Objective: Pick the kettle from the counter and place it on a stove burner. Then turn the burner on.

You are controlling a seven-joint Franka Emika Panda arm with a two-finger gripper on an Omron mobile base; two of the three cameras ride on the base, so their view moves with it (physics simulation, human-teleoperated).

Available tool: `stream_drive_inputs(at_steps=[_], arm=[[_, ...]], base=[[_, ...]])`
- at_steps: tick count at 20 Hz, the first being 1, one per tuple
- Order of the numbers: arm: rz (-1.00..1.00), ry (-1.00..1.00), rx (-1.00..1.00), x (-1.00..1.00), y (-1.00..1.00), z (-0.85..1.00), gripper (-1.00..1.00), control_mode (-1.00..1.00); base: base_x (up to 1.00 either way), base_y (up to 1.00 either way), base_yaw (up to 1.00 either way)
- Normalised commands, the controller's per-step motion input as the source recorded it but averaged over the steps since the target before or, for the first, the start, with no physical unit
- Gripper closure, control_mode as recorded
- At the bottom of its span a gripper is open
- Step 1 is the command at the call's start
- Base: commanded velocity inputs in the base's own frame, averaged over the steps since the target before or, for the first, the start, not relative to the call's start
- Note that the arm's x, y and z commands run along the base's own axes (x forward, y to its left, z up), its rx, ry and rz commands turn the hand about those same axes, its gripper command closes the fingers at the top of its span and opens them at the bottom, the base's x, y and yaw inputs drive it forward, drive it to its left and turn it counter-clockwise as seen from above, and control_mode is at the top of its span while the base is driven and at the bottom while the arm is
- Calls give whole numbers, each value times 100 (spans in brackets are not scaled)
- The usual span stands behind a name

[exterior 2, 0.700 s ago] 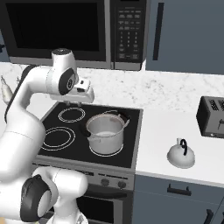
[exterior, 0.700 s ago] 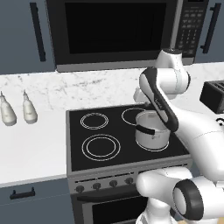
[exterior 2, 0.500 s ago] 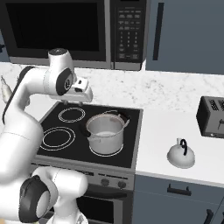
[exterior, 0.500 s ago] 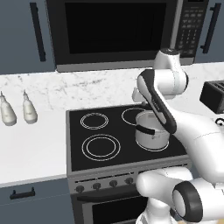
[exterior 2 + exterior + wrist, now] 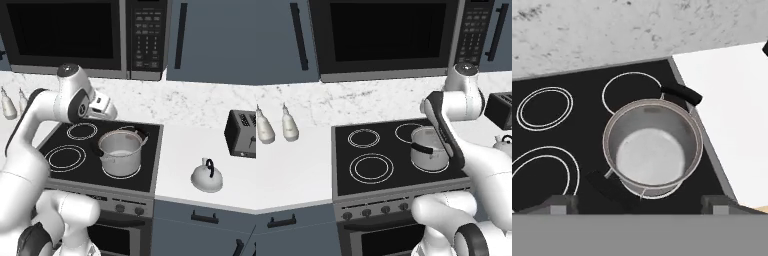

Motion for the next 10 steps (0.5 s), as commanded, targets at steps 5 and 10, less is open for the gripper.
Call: stream_drive_inputs(at_steps=[5, 10], arm=[[-27, -1, 0, 0, -100, 6, -100, -100], [-29, 15, 1, 2, -100, -1, -100, -100]], base=[[0, 0, 0], [0, 0, 0]])
